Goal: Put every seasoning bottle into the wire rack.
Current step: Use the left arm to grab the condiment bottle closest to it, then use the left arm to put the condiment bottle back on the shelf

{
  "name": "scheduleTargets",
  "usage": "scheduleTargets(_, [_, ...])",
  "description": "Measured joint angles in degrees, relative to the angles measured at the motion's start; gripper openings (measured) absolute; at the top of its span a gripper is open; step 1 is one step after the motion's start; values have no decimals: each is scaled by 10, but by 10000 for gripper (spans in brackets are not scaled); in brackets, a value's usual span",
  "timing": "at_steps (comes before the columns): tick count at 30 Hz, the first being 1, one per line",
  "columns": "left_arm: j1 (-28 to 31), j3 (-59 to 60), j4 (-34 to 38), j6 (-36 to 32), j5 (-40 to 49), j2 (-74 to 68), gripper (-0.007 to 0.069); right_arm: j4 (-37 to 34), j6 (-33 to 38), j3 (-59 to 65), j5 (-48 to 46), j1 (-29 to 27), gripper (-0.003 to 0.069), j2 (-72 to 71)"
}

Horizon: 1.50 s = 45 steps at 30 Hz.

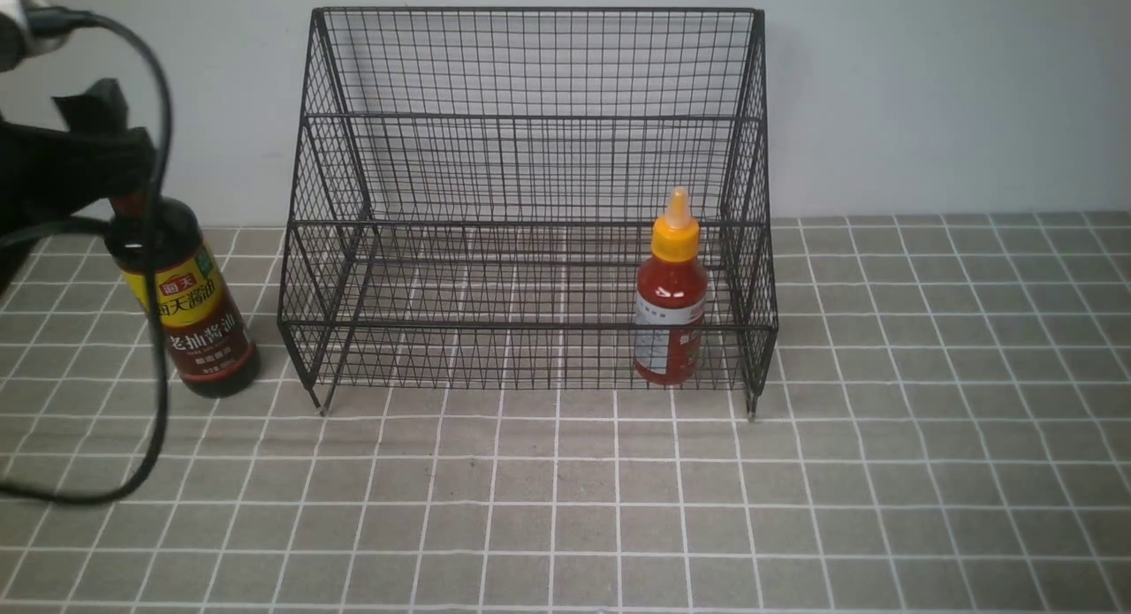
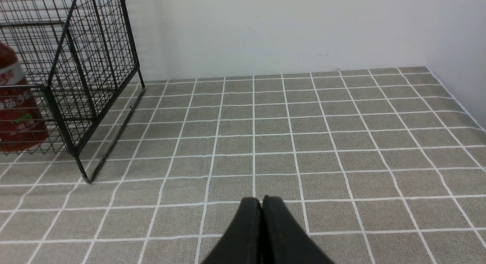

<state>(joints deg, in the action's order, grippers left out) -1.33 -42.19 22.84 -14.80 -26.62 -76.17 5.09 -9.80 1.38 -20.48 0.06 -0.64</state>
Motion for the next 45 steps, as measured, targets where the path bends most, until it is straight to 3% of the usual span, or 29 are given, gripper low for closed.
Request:
scheduleTargets(17, [0,-39,27,7,-116,-172,563,0,0,0,0,0,-14,0])
scheduleTargets(20, [0,-43,27,8,-116,-184,511,0,0,0,0,0,-14,0])
scheduleTargets(23, [0,-45,27,11,-116,-189,352,0,0,0,0,0,-14,0])
scheduleTargets(24, [0,-46,26,12,-115,-189,252,0,0,0,0,0,-14,0])
scheduleTargets(29, [0,-47,24,13,-112,-189,256,0,0,0,0,0,-14,0])
scheduleTargets(38, [0,-59,-35,2,20,-93,256,0,0,0,0,0,-14,0])
scheduleTargets(45, [-1,-178,-99,3,102,-26,256,0,0,0,0,0,-14,0])
